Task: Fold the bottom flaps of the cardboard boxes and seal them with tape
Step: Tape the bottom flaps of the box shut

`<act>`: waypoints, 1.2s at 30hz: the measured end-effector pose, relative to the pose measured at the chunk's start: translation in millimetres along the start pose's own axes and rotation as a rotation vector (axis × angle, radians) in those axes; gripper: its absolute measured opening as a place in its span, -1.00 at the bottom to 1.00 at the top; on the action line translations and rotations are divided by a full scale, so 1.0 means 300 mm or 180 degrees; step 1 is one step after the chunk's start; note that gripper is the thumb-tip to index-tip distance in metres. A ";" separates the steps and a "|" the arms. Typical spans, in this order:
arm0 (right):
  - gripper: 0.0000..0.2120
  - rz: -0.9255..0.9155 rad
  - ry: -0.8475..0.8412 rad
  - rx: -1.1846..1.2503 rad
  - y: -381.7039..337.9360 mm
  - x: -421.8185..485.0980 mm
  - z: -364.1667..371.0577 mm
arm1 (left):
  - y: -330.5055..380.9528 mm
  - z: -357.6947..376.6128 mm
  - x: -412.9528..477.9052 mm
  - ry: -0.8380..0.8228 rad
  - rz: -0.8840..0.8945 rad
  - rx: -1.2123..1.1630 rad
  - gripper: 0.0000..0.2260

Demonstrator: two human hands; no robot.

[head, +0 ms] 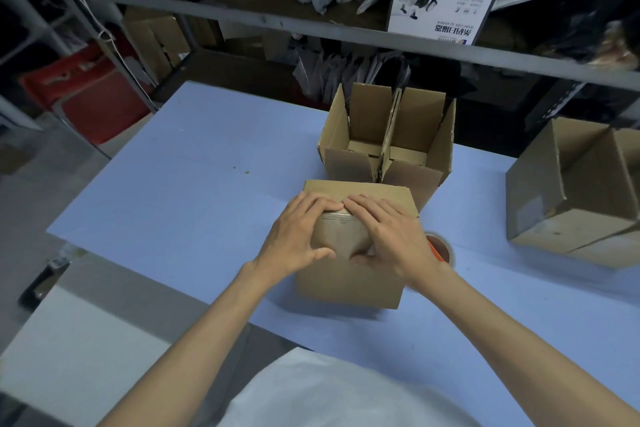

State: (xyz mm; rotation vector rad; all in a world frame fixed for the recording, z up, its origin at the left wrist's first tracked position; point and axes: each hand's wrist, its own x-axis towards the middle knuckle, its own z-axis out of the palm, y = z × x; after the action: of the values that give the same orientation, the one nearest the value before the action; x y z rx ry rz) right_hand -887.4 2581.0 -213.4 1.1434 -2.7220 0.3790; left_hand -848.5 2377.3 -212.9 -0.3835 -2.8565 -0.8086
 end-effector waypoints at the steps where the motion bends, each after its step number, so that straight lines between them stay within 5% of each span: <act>1: -0.19 0.0083 0.0036 0.0098 -0.005 0.007 -0.001 | -0.003 -0.002 0.000 -0.0055 -0.0028 0.0007 -0.28; 5: -0.36 0.0332 0.0449 0.0251 -0.027 0.025 0.004 | -0.006 0.002 0.010 -0.0115 -0.0121 -0.0019 -0.26; 8: -0.23 0.0251 -0.0044 0.0121 -0.009 0.017 0.005 | -0.007 0.003 0.020 -0.0175 -0.0111 -0.0026 -0.33; 12: -0.15 0.0271 -0.0537 0.0166 0.003 0.023 0.005 | 0.010 -0.006 0.032 0.0185 -0.0189 -0.0002 -0.70; 18: -0.87 0.0114 0.0742 0.0537 -0.047 0.053 -0.036 | 0.063 0.018 0.046 0.1051 0.0428 0.1115 -0.76; 24: -0.85 -0.0023 0.1086 0.0183 -0.045 0.034 -0.034 | 0.071 0.037 0.042 0.1323 0.0386 0.1278 -0.71; 36: -0.81 0.0342 0.0752 -0.0182 -0.061 0.008 -0.061 | 0.090 0.033 0.050 0.1127 0.0160 0.0772 -0.77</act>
State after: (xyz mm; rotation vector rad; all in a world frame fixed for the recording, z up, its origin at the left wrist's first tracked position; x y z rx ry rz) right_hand -874.8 2572.4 -192.3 0.8794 -2.5750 0.4187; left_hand -855.9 2407.9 -204.6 -0.2497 -2.5599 -0.4580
